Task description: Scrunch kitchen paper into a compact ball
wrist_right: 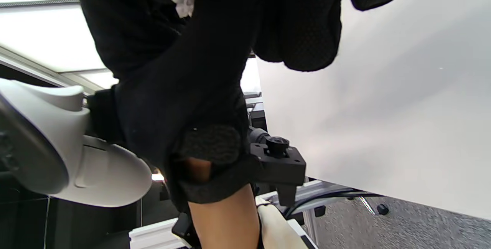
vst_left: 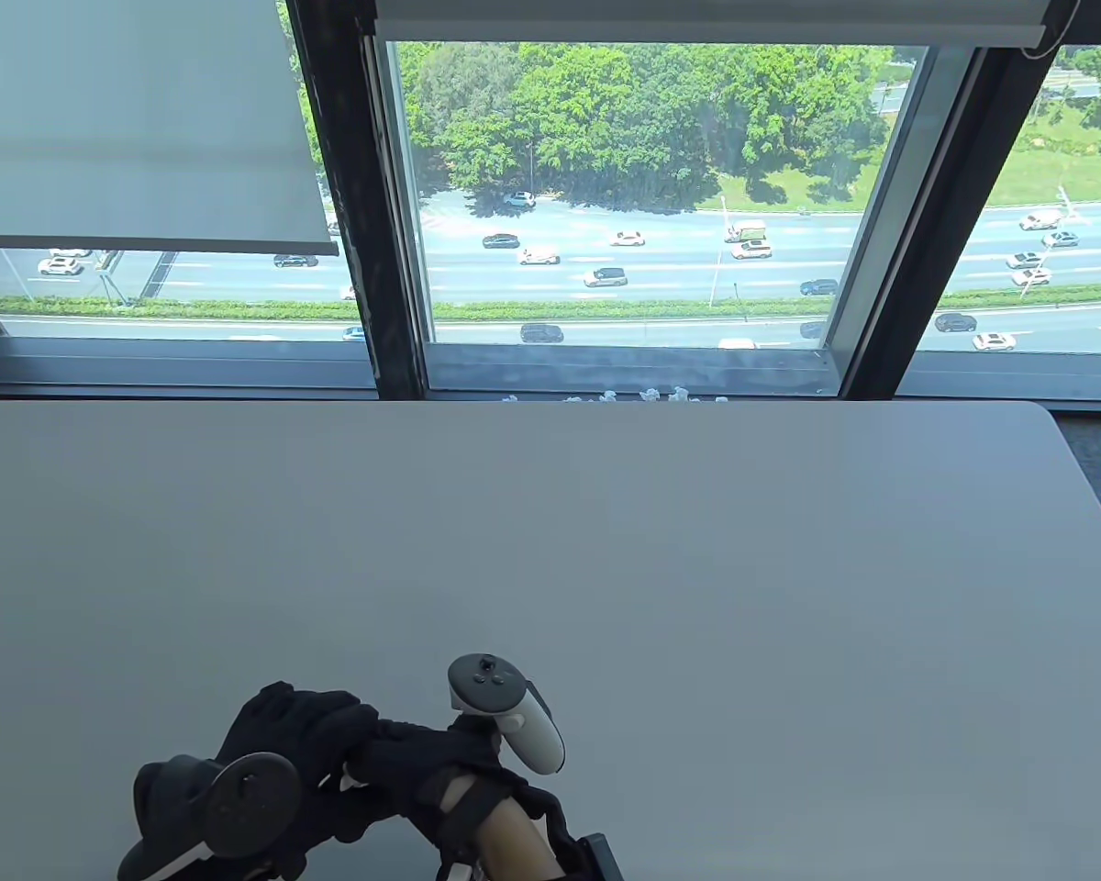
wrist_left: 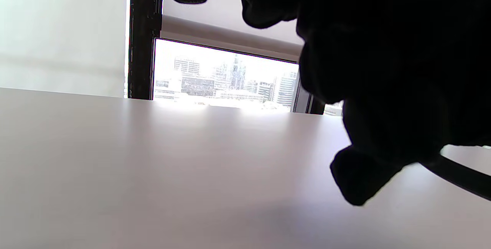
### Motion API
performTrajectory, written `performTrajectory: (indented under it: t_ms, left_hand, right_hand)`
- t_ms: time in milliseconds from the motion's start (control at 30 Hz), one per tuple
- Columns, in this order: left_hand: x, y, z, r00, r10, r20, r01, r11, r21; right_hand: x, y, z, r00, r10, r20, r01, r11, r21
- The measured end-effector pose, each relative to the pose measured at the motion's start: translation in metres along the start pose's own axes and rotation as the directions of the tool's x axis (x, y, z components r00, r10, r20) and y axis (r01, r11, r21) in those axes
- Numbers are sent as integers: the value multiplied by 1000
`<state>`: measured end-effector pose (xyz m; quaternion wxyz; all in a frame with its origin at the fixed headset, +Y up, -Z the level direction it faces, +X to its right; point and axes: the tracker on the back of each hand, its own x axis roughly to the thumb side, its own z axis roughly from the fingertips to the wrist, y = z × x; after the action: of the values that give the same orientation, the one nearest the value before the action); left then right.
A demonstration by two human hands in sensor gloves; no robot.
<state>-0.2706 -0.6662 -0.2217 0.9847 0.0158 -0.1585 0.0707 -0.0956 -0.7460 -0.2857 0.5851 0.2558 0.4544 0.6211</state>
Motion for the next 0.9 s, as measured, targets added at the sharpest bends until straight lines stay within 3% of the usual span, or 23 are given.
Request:
performTrajectory:
  t_ms: [133,233,333,400,567,800,900]
  left_hand:
    - [-7,2,-2,998,49,-32,-49,999,-3]
    - [-11,4,-2,997,52,-49,-52,999,10]
    - [-5,1,-2,999,11,-31,-11,1000,-11]
    - [-5,-1,-2,999,-5,-34,5,1000,-1]
    - [-7,2,-2,994,111,7,-110,993,-41]
    - [-12,4,-3,991,136,-7,-136,989,-50]
    - [-14,6,-3,994,97,-44,-97,995,-15]
  right_hand:
    - [-1,-3,4,999,-26,-23,26,999,-29]
    - [8,-9,10,984,167,-61,-173,980,-101]
    - [10,2,3,954,291,-68,-295,954,-61]
    - [9,1,3,961,270,-52,-273,959,-73]
    - [12,-2,6,981,192,18,-190,980,-57]
    - [1,-1,3,998,65,-28,-64,998,2]
    - [11,-11,15,968,235,-84,-245,961,-129]
